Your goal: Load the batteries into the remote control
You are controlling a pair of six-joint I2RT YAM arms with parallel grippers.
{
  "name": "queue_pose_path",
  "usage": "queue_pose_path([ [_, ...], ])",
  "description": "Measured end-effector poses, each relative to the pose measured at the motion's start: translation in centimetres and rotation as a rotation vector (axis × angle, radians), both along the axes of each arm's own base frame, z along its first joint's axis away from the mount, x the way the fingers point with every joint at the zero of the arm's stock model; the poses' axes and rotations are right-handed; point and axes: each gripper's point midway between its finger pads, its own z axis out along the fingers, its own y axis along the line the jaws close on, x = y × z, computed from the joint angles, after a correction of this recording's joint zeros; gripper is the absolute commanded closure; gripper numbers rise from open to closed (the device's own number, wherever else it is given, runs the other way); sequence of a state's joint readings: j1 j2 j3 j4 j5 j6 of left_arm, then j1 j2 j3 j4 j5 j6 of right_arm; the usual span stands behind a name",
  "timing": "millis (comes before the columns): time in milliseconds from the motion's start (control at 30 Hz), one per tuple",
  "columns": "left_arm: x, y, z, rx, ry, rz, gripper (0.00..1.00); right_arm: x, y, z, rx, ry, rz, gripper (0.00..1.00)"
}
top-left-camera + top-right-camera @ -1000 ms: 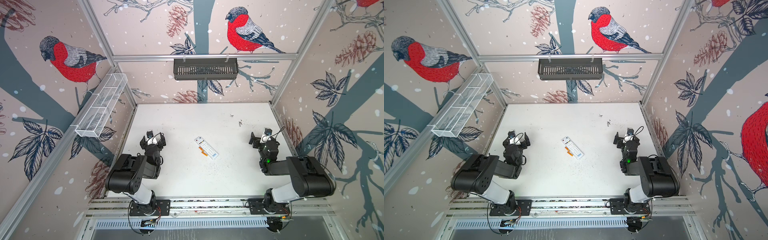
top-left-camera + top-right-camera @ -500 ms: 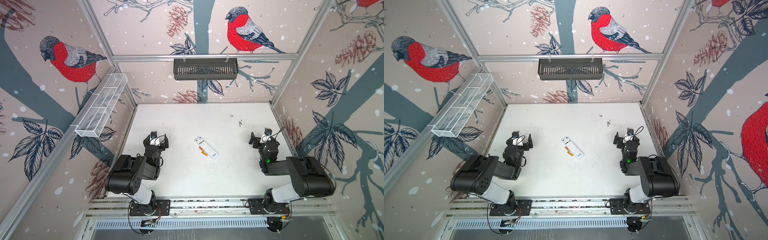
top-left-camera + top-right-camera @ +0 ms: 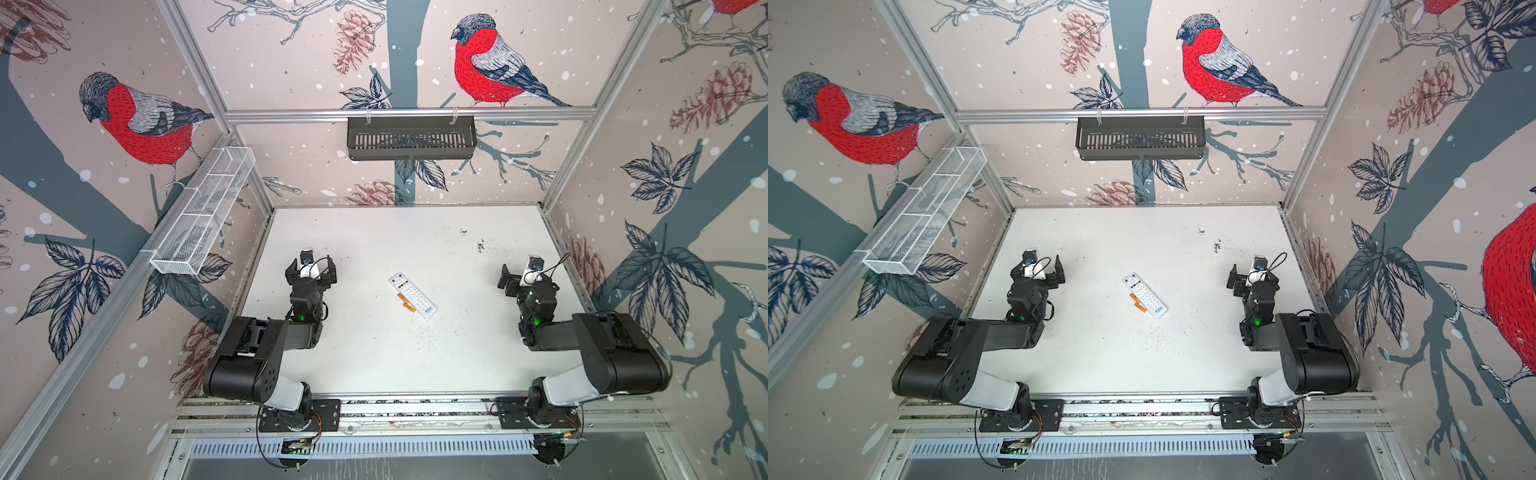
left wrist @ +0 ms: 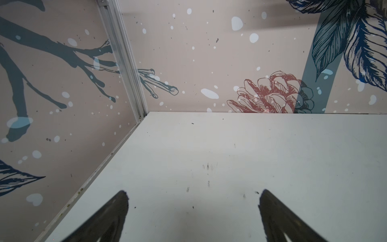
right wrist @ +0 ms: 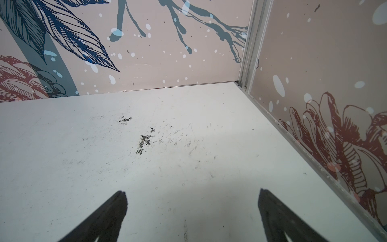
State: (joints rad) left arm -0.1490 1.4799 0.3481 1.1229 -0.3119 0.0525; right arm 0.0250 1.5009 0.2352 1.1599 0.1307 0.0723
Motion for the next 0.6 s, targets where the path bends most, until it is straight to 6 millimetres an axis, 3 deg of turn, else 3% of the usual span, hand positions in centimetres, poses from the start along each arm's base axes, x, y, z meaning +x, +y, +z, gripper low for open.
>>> queue_pose_path([
  [133,1.5,-1.6,1.1,0.033,0.047,0.045,0.03,0.0,0.0,0.0,0.0,0.0,0.0,0.0],
  [300,2.8,-3.6,4.0,0.043,0.082,0.103,0.03,0.0,-0.2,0.0,0.001,0.0,-0.005,0.01],
  [600,0.9,-6.8,7.5,-0.061,0.166,0.171,0.03,0.1,-0.1,0.1,0.003,-0.004,-0.001,0.01],
])
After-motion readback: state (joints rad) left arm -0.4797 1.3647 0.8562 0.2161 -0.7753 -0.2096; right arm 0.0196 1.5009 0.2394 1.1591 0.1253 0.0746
